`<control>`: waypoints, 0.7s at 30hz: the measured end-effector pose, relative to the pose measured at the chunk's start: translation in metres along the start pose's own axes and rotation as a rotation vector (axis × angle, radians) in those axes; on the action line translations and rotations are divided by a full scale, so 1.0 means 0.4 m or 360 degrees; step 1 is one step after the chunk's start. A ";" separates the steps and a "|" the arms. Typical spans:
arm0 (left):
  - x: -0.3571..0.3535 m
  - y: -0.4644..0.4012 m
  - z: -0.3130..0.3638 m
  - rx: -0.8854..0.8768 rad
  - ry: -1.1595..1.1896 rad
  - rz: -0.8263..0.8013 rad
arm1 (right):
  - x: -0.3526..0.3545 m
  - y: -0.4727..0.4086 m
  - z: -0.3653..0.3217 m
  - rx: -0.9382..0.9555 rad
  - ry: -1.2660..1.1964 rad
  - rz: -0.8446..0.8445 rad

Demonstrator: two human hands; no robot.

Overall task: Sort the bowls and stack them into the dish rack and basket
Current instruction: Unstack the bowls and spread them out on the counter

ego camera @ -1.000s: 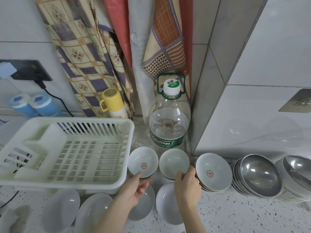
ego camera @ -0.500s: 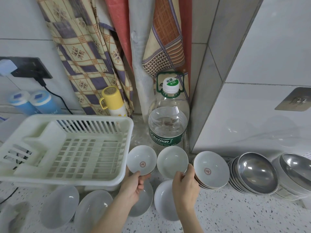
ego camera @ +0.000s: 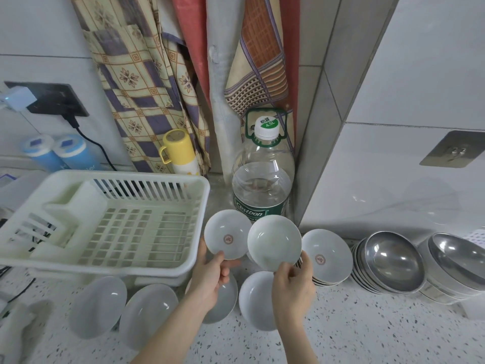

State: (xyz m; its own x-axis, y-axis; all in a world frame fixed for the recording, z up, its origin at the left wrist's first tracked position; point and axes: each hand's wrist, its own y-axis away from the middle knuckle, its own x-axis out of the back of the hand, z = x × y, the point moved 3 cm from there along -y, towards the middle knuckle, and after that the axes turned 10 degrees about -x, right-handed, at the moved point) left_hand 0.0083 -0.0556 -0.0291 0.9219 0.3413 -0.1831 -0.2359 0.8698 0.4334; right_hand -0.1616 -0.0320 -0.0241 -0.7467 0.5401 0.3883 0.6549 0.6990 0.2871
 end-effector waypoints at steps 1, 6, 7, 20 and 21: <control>-0.006 0.006 0.003 -0.0019 0.0003 -0.0024 | 0.010 0.001 -0.002 -0.0003 -0.0035 0.0009; -0.022 0.051 0.018 -0.0094 -0.0004 -0.0082 | 0.065 0.002 -0.012 0.0052 -0.0093 0.0025; -0.022 0.064 0.020 -0.0097 -0.0027 -0.0078 | 0.075 0.005 -0.014 0.0066 -0.0086 0.0031; 0.085 0.231 0.027 -0.0121 -0.0135 -0.0191 | 0.168 0.121 0.018 0.0003 -0.0276 -0.0090; 0.096 0.243 0.033 -0.0126 -0.0125 -0.0216 | 0.172 0.134 0.021 -0.0007 -0.0300 -0.0084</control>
State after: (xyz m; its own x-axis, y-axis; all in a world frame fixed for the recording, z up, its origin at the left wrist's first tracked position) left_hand 0.0249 0.0375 0.0175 0.9673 0.1929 -0.1646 -0.1284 0.9324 0.3379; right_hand -0.1789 0.0468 0.0105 -0.7883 0.5813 0.2015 0.6145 0.7268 0.3068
